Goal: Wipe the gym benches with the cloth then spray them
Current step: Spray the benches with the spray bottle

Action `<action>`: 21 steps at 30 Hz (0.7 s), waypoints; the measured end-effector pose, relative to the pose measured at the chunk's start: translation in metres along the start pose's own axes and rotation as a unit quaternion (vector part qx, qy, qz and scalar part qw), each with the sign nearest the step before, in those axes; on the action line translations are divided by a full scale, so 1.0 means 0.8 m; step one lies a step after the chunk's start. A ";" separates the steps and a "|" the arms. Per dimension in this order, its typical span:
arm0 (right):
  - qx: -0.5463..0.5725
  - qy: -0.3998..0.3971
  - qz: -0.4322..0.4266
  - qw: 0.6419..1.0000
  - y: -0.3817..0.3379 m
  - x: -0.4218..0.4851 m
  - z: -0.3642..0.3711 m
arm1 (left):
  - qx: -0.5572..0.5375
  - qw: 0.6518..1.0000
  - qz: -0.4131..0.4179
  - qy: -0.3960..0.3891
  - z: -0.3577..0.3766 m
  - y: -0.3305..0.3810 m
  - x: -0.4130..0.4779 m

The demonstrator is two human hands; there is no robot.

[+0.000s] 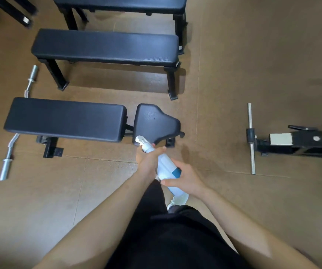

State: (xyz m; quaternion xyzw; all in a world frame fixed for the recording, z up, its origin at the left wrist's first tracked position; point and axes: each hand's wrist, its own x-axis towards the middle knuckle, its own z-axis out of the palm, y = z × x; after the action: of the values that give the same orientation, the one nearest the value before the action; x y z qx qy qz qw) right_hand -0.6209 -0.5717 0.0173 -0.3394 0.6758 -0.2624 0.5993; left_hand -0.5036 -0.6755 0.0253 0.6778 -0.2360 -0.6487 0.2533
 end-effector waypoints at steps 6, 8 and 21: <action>-0.013 -0.032 0.025 0.999 0.013 0.022 -0.031 | 0.030 0.997 -0.030 0.060 0.031 -0.004 0.015; -0.021 -0.043 0.033 0.998 0.006 0.034 -0.046 | 0.036 0.997 -0.025 0.061 0.042 0.000 0.028; -0.165 -0.065 -0.002 0.984 -0.129 0.172 -0.220 | -0.111 0.992 -0.029 0.052 0.185 0.128 0.135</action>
State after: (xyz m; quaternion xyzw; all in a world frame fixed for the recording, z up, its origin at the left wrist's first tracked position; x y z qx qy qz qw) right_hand -0.7868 -0.7523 0.0343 -0.4511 0.6689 -0.1256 0.5774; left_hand -0.6456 -0.8290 0.0049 0.6849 -0.1292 -0.6417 0.3199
